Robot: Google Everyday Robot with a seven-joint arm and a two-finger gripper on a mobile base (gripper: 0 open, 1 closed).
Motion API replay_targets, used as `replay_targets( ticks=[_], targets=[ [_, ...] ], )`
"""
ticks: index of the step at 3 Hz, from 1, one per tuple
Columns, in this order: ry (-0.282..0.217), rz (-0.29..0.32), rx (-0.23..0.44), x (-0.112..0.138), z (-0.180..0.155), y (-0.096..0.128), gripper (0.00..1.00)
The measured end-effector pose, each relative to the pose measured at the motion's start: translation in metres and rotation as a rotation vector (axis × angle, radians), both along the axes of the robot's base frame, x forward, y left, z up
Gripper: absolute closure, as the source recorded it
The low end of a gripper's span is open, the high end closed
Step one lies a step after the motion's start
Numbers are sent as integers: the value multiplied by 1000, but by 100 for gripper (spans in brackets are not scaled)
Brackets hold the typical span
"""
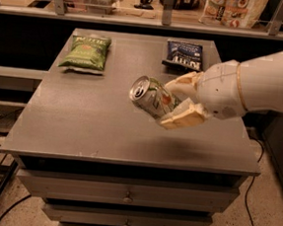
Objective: Place 7up can upright
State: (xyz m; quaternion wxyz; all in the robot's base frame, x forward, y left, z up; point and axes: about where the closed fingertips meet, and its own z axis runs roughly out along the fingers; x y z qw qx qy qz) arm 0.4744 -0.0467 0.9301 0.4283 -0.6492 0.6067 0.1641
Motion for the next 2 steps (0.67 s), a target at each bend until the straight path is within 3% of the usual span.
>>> replay_targets(
  ticks=[2],
  targets=[
    [109,-4,410,-4,-15,4,100]
  ],
)
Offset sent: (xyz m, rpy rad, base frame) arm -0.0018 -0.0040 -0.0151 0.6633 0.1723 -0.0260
